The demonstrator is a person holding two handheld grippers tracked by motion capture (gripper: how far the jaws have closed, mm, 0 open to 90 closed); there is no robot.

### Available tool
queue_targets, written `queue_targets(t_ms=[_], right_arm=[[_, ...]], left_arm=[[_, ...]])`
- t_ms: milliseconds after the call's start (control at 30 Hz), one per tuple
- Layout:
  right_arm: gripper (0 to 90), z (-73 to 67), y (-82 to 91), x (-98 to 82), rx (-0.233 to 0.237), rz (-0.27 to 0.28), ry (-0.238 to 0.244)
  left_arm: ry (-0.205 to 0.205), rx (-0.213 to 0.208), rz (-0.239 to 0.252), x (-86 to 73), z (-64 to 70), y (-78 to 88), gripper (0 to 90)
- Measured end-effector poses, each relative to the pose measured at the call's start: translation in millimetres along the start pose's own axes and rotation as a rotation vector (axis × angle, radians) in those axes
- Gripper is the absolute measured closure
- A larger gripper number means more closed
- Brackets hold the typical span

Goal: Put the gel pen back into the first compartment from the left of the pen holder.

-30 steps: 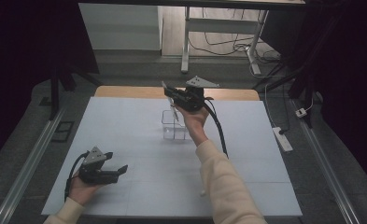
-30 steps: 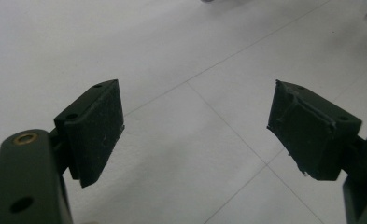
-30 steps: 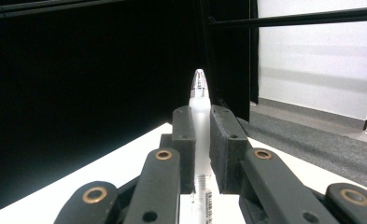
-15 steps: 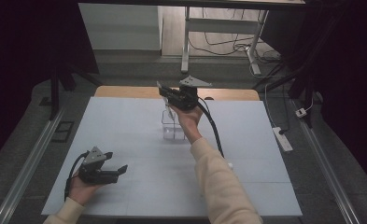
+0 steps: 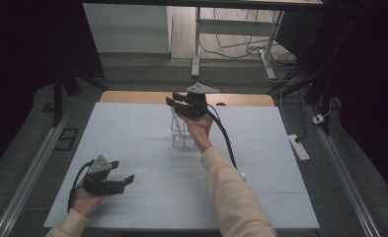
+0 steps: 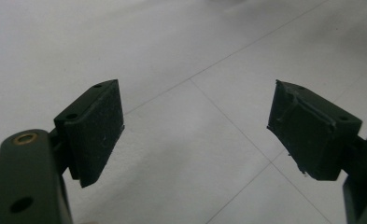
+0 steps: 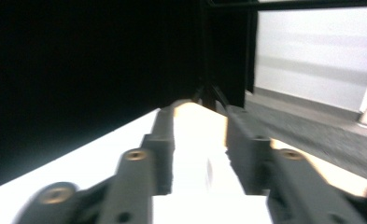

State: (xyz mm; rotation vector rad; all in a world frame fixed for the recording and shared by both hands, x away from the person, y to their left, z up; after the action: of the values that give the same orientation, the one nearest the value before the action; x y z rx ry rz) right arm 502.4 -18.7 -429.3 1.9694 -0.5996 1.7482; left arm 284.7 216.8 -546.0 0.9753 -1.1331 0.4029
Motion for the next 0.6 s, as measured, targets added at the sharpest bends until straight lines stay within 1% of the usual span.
queue_targets(t_ms=[133,200,267,433,600], right_arm=[[51.9,2.1,7.3,1.8,-0.003,-0.005,-0.010],[50.6,3.1,10.4,1.8,0.000,-0.017,-0.002],[50.3,3.7,13.8,1.9,0.005,-0.033,0.008],[50.0,5.2,25.1,2.7,0.024,-0.044,0.013],[49.4,7.6,37.9,2.1,0.026,-0.068,0.025]], left_arm=[[-0.002,0.001,0.002,0.6,0.5,0.5,18.1],[-0.002,0.003,0.003,0.6,0.5,0.6,18.1],[-0.002,0.005,0.002,0.5,0.6,0.6,18.1],[-0.002,0.008,0.003,0.8,0.5,1.0,18.1],[-0.002,0.013,0.003,0.6,0.8,1.1,18.1]])
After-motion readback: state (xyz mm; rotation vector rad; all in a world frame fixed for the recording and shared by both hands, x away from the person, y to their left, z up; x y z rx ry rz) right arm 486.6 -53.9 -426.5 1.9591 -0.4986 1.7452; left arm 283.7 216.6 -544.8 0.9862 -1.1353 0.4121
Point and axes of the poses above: each handheld gripper's, and its own axes: y roughly backward along the jaws, x roughly out of its top, z roughly to its right, the point moved 4 cm from there along -y, roughly forward along the jaws, and after that the axes turned 12 degrees about z, right-handed, at the moved point
